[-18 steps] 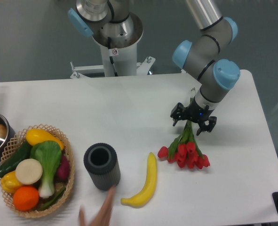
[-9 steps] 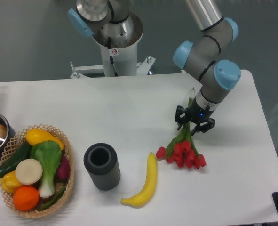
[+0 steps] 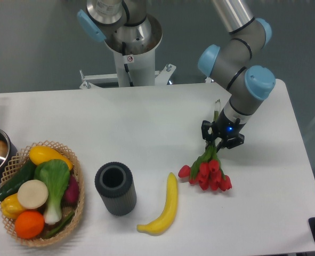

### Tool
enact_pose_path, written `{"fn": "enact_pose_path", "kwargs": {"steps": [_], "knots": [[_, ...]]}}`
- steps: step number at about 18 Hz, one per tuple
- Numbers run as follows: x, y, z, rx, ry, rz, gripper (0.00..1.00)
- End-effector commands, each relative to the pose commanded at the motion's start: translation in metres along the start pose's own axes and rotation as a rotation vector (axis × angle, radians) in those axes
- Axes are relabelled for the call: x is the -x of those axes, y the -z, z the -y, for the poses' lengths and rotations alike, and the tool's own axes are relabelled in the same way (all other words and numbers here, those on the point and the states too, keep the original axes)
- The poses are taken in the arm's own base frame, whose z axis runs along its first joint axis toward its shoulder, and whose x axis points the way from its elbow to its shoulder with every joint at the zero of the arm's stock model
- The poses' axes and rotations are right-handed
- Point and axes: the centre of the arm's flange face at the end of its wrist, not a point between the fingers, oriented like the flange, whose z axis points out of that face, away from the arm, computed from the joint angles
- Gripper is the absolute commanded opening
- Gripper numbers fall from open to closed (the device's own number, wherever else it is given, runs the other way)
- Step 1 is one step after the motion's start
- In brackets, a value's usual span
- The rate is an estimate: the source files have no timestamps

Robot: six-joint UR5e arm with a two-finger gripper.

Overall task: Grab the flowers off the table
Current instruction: 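Lower the gripper around the tulip stems and close it, then lift the gripped red tulips up off the table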

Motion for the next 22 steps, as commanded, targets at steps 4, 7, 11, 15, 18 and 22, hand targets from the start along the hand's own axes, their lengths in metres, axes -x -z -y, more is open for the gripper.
{"fn": "enact_pose_path", "kwargs": {"steps": [4,7,11,15,18,22], "knots": [[-0.004,0.025,0.006,-0.017,-0.014,0.041,0.36],[-0.015,0.062,0.017,-0.071,-0.036,0.091,0.36],[-0.033,0.109,0.035,-0.201,-0.069,0.121,0.36],[-0.061,0.169,0.056,-0.383,-0.06,0.133,0.36],[-0.085,0.217,0.073,-0.529,-0.078,0.128,0.36],[-0.105,0.268,0.094,-0.678,-0.114,0.108,0.36]]}}
